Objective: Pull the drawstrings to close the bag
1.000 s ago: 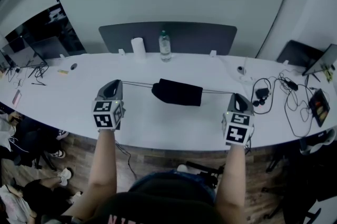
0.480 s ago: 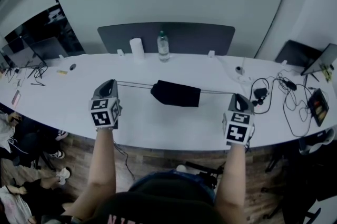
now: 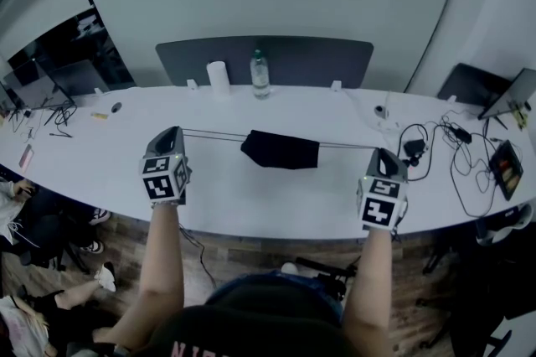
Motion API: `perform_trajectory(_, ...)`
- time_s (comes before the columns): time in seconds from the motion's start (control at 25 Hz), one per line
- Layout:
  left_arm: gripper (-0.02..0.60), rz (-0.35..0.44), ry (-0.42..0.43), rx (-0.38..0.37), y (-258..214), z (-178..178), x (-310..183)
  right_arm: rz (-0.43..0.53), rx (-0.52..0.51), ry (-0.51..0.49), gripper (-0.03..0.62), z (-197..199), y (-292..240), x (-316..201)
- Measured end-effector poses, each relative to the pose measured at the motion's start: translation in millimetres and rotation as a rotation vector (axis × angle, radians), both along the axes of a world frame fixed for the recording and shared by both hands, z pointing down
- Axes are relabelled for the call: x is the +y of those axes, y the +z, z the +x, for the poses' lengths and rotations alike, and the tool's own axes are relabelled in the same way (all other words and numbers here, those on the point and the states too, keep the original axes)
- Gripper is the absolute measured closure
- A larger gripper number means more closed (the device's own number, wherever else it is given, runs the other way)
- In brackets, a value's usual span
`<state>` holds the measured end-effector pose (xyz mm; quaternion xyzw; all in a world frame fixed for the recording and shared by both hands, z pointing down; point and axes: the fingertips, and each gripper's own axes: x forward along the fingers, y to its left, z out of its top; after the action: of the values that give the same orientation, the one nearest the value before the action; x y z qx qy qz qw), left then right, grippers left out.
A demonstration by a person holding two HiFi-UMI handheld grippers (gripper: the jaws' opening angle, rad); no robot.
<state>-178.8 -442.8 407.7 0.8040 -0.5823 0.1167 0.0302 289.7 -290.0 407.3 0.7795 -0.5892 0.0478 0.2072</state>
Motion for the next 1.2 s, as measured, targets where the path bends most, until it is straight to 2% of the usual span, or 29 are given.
perform_trajectory(1.2, 0.568, -0.019, -0.066, 0.010, 6.7, -37.3, -9.0, -0.005, 0.043, 0.063, 0.589, 10.6, -3.0, 5.2)
